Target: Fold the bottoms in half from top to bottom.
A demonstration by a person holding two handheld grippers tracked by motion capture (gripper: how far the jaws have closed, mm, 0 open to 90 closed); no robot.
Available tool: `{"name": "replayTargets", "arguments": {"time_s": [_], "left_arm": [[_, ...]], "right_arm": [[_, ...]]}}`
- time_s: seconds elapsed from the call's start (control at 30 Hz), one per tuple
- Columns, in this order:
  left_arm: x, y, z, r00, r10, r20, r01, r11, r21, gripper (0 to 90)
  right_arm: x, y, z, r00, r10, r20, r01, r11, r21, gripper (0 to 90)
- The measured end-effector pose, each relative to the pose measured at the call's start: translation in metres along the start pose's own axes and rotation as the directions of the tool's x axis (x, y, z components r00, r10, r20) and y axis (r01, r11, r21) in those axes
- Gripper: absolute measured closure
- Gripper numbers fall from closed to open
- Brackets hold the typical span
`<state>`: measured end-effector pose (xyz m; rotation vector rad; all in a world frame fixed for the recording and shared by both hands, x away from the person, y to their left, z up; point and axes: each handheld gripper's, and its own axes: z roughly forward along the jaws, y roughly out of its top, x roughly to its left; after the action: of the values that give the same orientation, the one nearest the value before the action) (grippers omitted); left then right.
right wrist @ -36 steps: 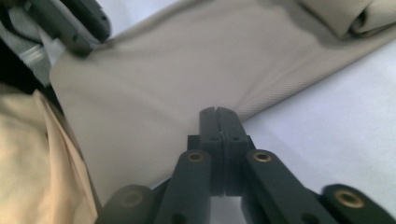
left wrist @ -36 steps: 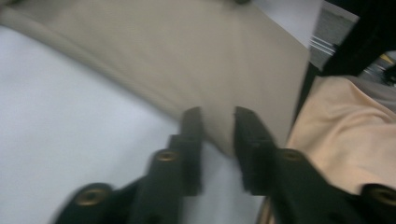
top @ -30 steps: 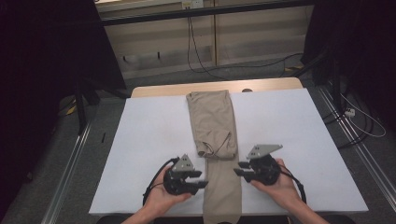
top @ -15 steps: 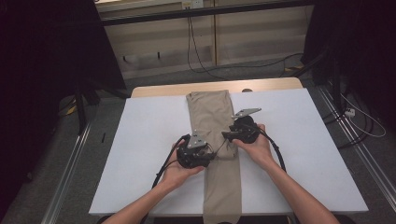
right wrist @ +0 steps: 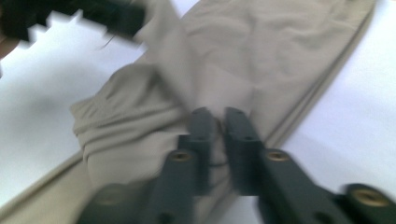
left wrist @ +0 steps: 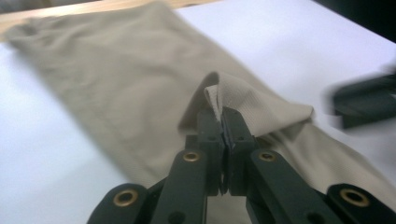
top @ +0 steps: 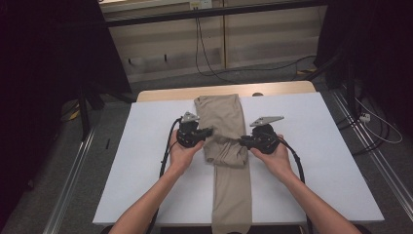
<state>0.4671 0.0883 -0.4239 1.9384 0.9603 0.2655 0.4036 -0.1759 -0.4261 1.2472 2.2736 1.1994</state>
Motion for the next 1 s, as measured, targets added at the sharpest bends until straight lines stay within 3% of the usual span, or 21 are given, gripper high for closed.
{"name": "replayTargets", "arguments": {"time_s": [0.1,0.17,0.2,0.27,0.3,0.43,0.57,0.73,0.8,0.83,0.87,0.9,1.0], "left_arm": [[0.012,-0.001,0.005,0.9974,-0.049,-0.053,0.049,0.9988,0.001,84.8],[0.016,-0.004,0.006,0.9943,-0.079,-0.071,0.082,0.9959,0.038,58.0],[0.014,-0.005,0.004,0.9962,-0.058,-0.065,0.061,0.9968,0.052,51.6],[0.007,-0.007,-0.001,0.9982,-0.007,-0.060,0.010,0.9988,0.047,51.7],[0.002,-0.007,-0.004,0.9993,-0.001,-0.036,0.002,0.9995,0.032,51.1],[-0.021,-0.009,-0.011,0.9958,0.071,0.058,-0.072,0.9971,0.023,55.3],[-0.036,-0.015,-0.003,0.9819,0.105,0.157,-0.117,0.9911,0.064,59.4],[-0.044,-0.024,0.016,0.9801,0.098,0.173,-0.122,0.9836,0.134,58.4],[-0.046,-0.027,0.019,0.9794,0.101,0.175,-0.129,0.9790,0.158,66.1],[-0.047,-0.027,0.018,0.9746,0.111,0.194,-0.143,0.9774,0.156,73.5],[-0.049,-0.027,0.016,0.9729,0.142,0.182,-0.169,0.9752,0.143,83.5],[-0.052,-0.026,0.014,0.9711,0.156,0.181,-0.182,0.9731,0.141,86.0],[-0.055,-0.026,0.006,0.9636,0.170,0.207,-0.198,0.9723,0.124,87.4]], "right_arm": [[0.000,-0.006,-0.009,1.0000,0.001,-0.001,-0.001,1.000,-0.003,66.2],[0.000,-0.011,-0.014,0.9999,0.000,-0.016,0.000,1.000,0.001,70.8],[0.001,-0.014,-0.014,0.9994,-0.011,-0.032,0.012,1.000,0.011,71.7],[0.004,-0.021,-0.013,0.9982,-0.015,-0.057,0.017,0.999,0.031,74.3],[0.006,-0.023,-0.012,0.9966,-0.008,-0.082,0.011,0.999,0.039,74.4],[0.009,-0.021,-0.005,0.9926,0.024,-0.119,-0.020,0.999,0.035,71.5],[0.011,-0.020,0.001,0.9927,0.025,-0.118,-0.020,0.999,0.044,65.5],[0.014,-0.016,0.002,0.9918,0.017,-0.127,-0.013,0.999,0.033,63.8],[0.016,-0.018,0.005,0.9912,0.009,-0.132,-0.003,0.999,0.047,63.3],[0.017,-0.019,0.008,0.9912,0.007,-0.132,0.002,0.998,0.065,63.5],[0.018,-0.021,0.011,0.9920,-0.001,-0.126,0.012,0.997,0.082,64.7],[0.020,-0.022,0.012,0.9929,-0.008,-0.118,0.019,0.996,0.089,67.0],[0.020,-0.018,0.008,0.9931,-0.043,-0.109,0.052,0.995,0.082,90.0]]}}
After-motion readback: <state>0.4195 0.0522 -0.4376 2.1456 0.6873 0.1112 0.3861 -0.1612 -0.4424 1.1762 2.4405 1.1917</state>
